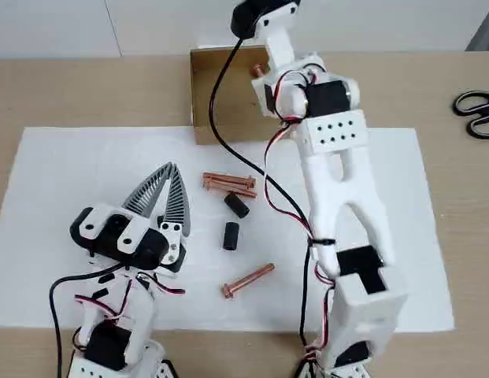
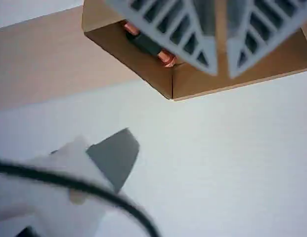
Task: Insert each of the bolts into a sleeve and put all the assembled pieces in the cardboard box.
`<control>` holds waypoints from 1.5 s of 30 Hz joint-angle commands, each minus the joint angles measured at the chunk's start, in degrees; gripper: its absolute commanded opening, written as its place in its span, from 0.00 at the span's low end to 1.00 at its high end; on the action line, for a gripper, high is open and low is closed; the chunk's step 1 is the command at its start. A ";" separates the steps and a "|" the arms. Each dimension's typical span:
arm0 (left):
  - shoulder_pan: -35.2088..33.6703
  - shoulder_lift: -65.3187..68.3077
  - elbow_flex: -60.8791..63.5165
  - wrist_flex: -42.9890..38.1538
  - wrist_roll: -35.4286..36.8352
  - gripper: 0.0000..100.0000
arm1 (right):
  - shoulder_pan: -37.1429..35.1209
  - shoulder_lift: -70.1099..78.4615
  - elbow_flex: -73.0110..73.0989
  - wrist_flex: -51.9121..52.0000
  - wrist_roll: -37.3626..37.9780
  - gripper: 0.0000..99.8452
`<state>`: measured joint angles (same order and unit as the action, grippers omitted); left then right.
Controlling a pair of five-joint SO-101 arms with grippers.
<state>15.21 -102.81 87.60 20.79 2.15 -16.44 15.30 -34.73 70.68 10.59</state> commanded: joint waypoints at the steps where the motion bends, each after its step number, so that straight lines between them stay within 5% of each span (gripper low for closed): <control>1: 0.00 -0.53 -0.13 -1.05 0.44 0.01 | 0.13 -9.27 -0.53 8.31 -7.38 0.17; 4: 0.09 -0.53 -0.13 -1.14 0.44 0.01 | 0.84 -13.93 -0.09 11.65 -12.92 0.17; 13: 0.18 -0.53 -0.13 -1.05 0.44 0.01 | 5.14 -30.64 18.46 11.21 -13.45 0.17; 20: 0.18 -0.53 -0.04 -0.97 0.44 0.01 | 6.20 -32.75 47.12 -5.85 -13.45 0.17; 25: -0.18 -0.53 -0.13 -0.26 0.44 0.01 | 0.75 -32.92 62.51 -19.47 -13.10 0.17; 31: -5.71 -0.44 0.13 6.68 0.53 0.01 | -8.48 -32.57 60.66 -12.79 -13.01 0.17; 37: -18.55 -0.44 -3.30 17.67 1.05 0.01 | -8.66 -27.12 54.33 -4.00 -13.01 0.17; 45: -21.80 -0.44 -5.85 19.52 6.42 0.01 | -9.98 -14.55 40.18 2.42 -9.23 0.17</control>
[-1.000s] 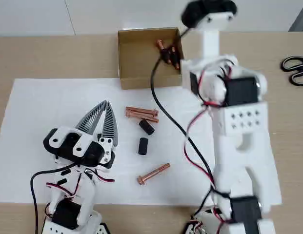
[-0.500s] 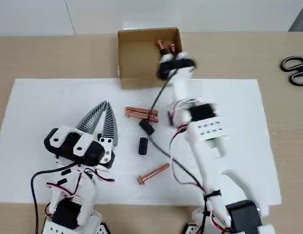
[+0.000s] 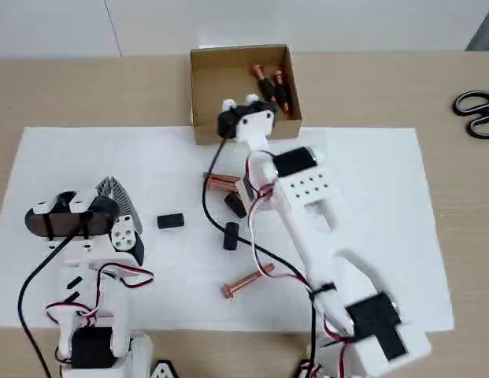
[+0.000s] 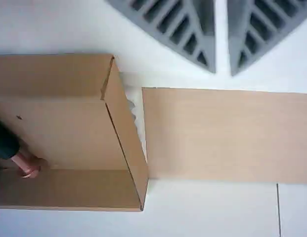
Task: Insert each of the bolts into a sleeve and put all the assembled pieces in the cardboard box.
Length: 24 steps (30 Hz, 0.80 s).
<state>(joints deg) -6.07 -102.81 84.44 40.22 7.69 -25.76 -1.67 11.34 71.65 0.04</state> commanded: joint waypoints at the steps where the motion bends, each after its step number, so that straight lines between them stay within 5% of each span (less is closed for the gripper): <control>1: -0.53 -0.44 -2.68 0.09 0.97 0.01 | -0.84 3.74 -6.95 1.80 1.76 0.17; 24: -0.53 -0.44 -2.77 3.96 0.79 0.01 | -6.11 19.82 -10.20 -9.80 1.93 0.17</control>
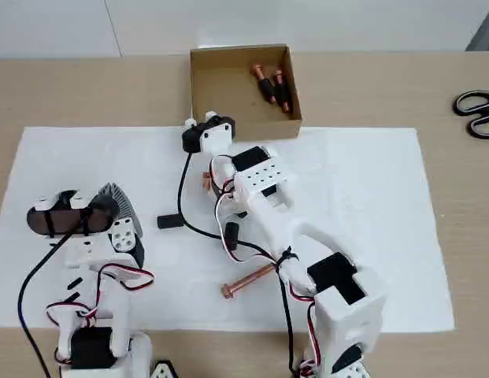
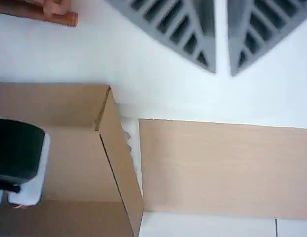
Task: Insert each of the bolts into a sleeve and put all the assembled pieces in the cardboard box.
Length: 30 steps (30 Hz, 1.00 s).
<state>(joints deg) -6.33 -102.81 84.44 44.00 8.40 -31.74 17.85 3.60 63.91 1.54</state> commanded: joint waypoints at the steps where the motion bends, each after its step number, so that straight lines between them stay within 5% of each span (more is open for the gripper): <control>1: -0.26 -0.44 -2.77 0.18 0.09 0.01 | -0.13 0.75 -2.46 -2.42 0.44 0.17; 15: -0.26 -0.44 -2.77 0.18 0.00 0.01 | -1.80 3.03 -2.46 -3.21 0.18 0.16; 21: -0.26 -0.44 -2.77 0.18 0.00 0.01 | -1.80 2.68 -2.46 -3.21 0.09 0.00; 30: -0.09 -0.44 -2.77 0.18 0.00 0.01 | -1.63 0.48 -6.59 2.77 0.09 0.00</control>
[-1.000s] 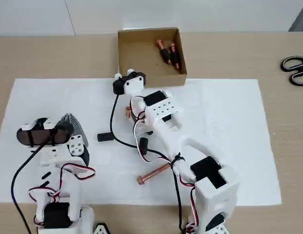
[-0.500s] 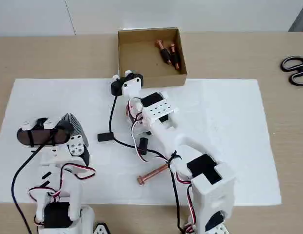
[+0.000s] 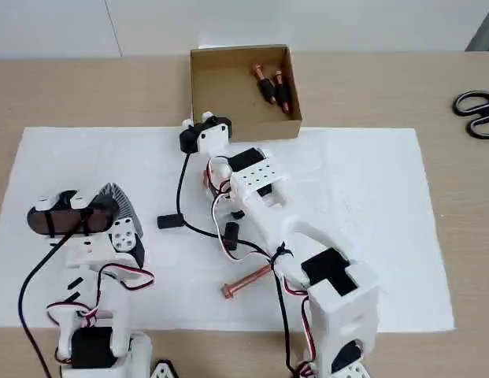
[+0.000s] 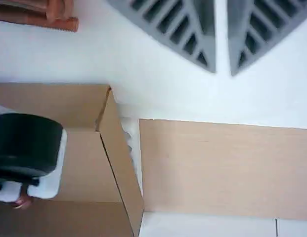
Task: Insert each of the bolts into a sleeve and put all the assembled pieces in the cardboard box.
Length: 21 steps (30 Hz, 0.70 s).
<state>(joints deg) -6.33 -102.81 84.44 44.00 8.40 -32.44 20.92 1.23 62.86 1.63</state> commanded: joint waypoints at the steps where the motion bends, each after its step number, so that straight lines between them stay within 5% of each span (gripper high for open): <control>1: -0.09 -0.44 -2.77 0.18 0.00 0.01 | -0.66 -3.38 -5.71 5.49 0.00 0.00; 14: 0.18 -0.44 -2.68 0.00 0.00 0.01 | 0.84 -19.21 -11.25 21.58 0.00 0.00; 21: 0.44 -0.44 -2.77 -3.60 0.26 0.01 | 2.77 -29.58 -8.26 20.79 -0.09 0.01</control>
<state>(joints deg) -6.33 -102.81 84.44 42.51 8.40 -31.47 -1.58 -7.21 84.84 1.63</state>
